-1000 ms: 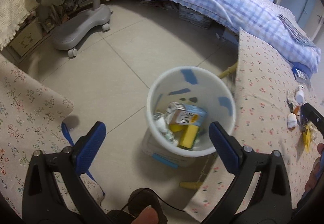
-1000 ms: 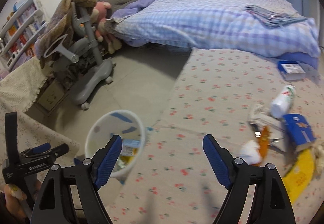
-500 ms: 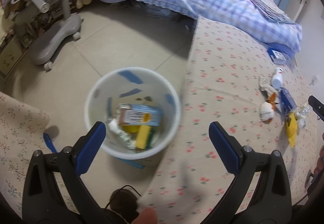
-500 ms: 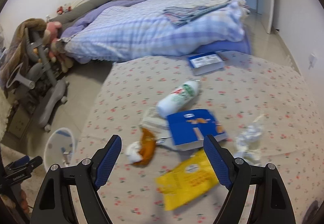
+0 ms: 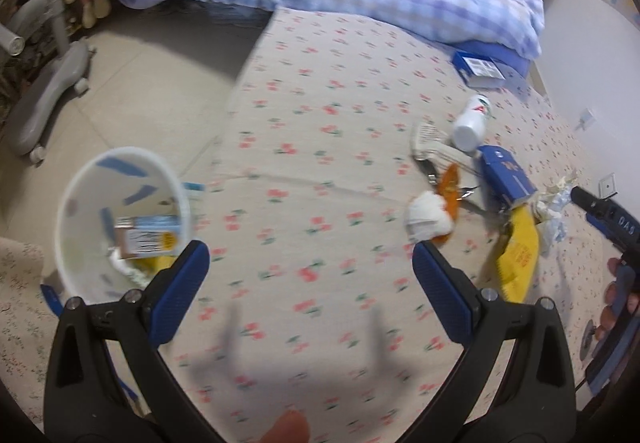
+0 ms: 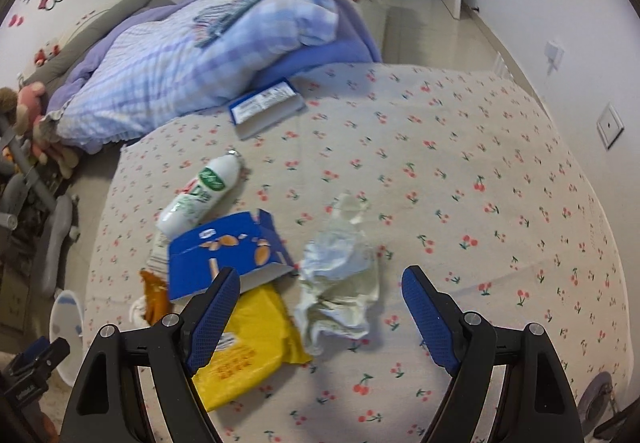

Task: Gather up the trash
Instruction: 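Grasp the white tissue with the left tool while the right tool grasps crumpled paper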

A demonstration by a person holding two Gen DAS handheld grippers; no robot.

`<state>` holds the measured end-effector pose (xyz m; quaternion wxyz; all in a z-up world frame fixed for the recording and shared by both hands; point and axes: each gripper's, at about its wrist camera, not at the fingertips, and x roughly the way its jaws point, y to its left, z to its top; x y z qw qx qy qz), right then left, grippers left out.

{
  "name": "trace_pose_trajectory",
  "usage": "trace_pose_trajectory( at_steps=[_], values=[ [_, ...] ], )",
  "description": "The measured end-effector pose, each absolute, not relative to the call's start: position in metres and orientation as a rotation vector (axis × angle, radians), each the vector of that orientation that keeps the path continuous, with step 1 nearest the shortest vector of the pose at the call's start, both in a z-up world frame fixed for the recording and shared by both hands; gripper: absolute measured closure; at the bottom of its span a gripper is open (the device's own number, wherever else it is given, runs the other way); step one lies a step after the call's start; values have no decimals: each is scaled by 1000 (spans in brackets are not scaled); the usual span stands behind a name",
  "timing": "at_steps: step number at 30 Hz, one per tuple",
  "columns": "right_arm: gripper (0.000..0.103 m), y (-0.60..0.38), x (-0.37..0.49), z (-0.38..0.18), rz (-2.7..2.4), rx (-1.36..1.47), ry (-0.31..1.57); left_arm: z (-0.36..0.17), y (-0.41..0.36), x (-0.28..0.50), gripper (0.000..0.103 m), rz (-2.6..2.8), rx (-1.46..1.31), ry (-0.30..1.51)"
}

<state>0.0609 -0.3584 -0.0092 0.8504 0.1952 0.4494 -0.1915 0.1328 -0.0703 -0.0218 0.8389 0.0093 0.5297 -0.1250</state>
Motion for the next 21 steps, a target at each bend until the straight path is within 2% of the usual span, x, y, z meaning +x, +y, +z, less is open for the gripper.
trace_pose_trajectory(
  at_steps=[3, 8, 10, 12, 15, 21],
  values=[
    [19, -372, 62, -24, -406, 457, 980, -30, -91, 141, 3, -298, -10, 1144],
    [19, -386, 59, -39, -398, 518, 1018, -47, -114, 153, 26, -365, -116, 1196],
    [20, -390, 58, -45, -390, 537, 1033, -56, -120, 157, 38, -381, -144, 1223],
    [25, -394, 58, -48, -377, 562, 1041, -64, -126, 160, 48, -394, -156, 1241],
    [29, -402, 57, -52, -351, 615, 1039, -71, -133, 164, 52, -407, -168, 1254],
    [37, -404, 62, -63, -274, 682, 1053, -72, -144, 163, 75, -436, -159, 1241]
  ],
)
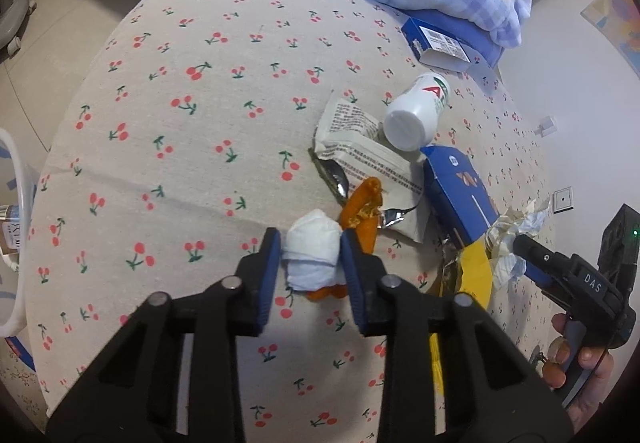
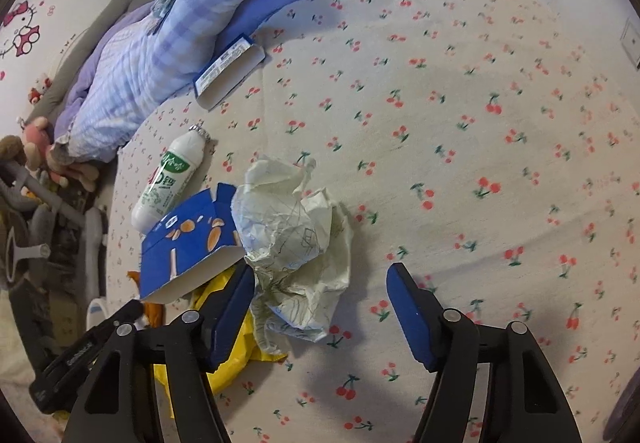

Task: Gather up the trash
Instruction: 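Grasp the white tissue with the left tool while the right tool grasps crumpled paper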

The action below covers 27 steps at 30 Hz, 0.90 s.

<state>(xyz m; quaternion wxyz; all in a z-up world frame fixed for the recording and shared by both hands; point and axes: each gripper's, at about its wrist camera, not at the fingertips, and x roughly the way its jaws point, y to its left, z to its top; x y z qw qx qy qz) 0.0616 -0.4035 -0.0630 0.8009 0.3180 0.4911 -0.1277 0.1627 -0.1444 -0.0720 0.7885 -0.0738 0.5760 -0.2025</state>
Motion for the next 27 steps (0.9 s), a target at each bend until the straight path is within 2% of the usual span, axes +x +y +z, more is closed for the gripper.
trace_pose_trajectory(
  at_steps=[1, 4, 8, 27],
  values=[
    [39, -403, 63, -65, -260, 695, 1058, -71, -146, 161, 76, -434, -148, 1234],
    [57, -400, 65, -70, -221, 728, 1064, -68, -149, 159, 80, -430, -130, 1212],
    [73, -394, 65, -61, -209, 679, 1055, -63, -146, 157, 82, -433, -127, 1196],
    [76, -379, 27, -10, -180, 615, 956, -20, -108, 128, 82, -422, -112, 1090]
  ],
)
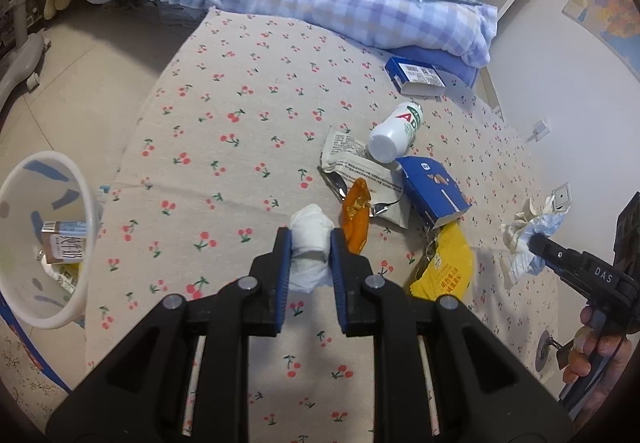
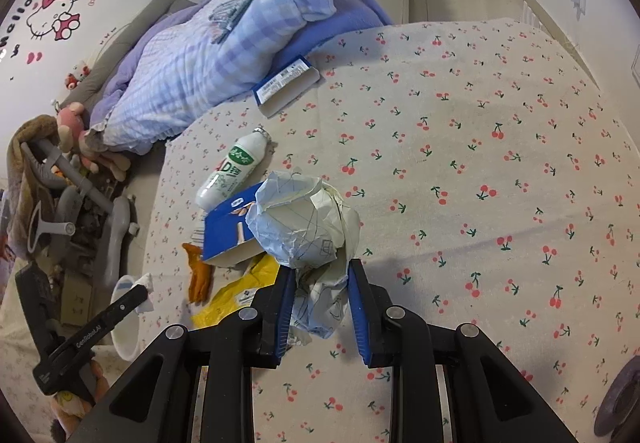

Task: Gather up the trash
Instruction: 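Grasp the white tissue with the left tool while the right tool grasps crumpled paper, then carry the tissue and crumpled paper to the white bin and release both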

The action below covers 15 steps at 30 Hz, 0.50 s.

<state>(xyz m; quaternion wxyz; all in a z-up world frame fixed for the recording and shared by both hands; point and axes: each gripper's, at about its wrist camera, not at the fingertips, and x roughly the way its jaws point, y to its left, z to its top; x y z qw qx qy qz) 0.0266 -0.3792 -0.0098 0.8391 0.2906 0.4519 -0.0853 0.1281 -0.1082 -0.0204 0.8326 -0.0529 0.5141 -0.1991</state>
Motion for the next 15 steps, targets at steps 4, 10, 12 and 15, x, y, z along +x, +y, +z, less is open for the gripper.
trace_pose_trajectory(
  at_steps=[4, 10, 12, 15],
  values=[
    [76, -371, 24, 2, -163, 603, 928, -15, -96, 126, 82, -412, -109, 1079],
    [76, -344, 30, 17, -117, 562, 903, -12, -75, 127, 82, -380, -112, 1071],
    [76, -334, 34, 21, -99, 550, 898, -13, -68, 127, 82, -370, -114, 1071],
    [76, -318, 42, 23, -67, 542, 896, -11, -56, 126, 82, -354, -118, 1066]
  ],
)
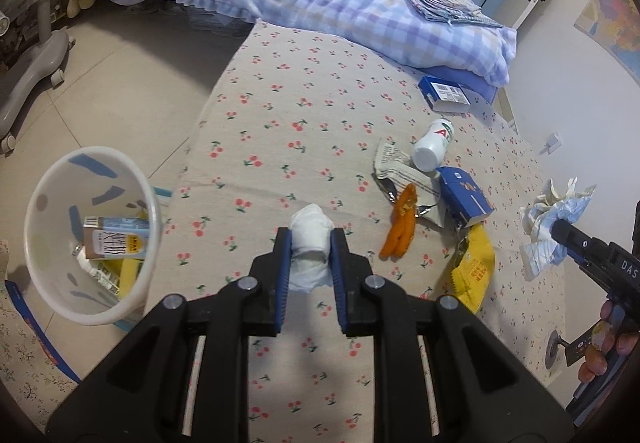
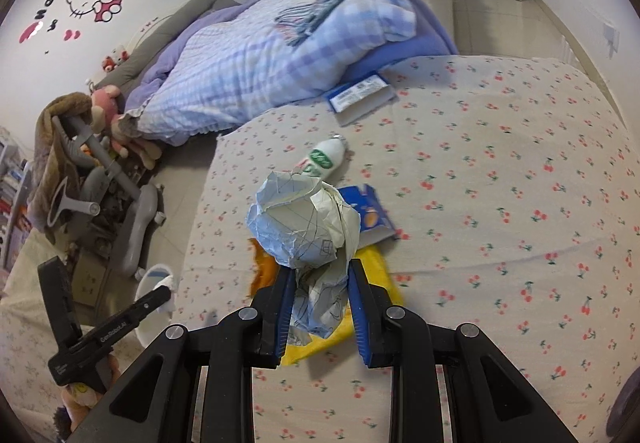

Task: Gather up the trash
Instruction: 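Carry the tissue and crumpled paper to the white bin and release both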

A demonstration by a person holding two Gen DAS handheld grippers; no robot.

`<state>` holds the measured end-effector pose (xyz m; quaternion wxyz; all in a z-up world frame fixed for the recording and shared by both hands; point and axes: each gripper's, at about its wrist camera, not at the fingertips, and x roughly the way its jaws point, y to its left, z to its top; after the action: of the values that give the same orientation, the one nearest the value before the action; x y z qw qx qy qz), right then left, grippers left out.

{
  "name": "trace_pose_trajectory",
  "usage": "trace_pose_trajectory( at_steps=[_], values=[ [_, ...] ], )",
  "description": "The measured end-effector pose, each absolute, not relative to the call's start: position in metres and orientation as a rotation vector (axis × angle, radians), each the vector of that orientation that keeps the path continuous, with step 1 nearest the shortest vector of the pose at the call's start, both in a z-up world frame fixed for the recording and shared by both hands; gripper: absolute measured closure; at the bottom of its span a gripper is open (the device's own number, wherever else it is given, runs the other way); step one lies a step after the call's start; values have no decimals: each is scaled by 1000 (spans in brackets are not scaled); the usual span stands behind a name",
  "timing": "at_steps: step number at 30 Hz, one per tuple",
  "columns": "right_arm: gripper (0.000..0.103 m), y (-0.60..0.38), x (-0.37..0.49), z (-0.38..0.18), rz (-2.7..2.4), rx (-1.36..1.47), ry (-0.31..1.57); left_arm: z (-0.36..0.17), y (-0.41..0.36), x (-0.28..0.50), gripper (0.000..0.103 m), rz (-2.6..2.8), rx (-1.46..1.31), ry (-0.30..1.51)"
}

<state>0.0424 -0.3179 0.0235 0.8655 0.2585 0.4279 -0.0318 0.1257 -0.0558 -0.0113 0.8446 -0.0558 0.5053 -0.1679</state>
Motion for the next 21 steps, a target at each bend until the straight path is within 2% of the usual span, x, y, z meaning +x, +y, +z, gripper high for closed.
trace_pose_trajectory(
  at_steps=[21],
  values=[
    [76, -173, 106, 20, 152, 414, 932, -12, 84, 134, 82, -165, -183, 1051]
  ],
)
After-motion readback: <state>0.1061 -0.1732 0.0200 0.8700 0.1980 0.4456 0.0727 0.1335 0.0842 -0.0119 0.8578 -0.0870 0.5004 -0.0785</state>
